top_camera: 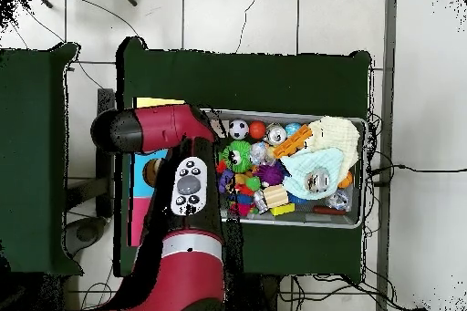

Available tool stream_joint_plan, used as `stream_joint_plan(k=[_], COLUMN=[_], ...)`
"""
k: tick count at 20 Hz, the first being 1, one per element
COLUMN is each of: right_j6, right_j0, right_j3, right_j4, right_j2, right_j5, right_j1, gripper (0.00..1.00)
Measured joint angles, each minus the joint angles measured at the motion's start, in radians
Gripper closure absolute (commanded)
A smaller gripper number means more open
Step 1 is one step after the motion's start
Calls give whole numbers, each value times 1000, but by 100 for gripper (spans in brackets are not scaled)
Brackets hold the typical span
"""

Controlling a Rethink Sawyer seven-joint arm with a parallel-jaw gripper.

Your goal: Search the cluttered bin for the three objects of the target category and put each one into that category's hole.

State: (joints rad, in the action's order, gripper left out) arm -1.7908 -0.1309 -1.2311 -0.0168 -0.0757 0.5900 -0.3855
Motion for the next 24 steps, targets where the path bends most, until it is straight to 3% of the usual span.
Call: stream_joint_plan(k=[24], right_j6=[0], right_j0=[15], right_j3=[-51], right_j4=[4], right_j2=[15], right_j5=[0], right_j1=[-56], gripper=[0])
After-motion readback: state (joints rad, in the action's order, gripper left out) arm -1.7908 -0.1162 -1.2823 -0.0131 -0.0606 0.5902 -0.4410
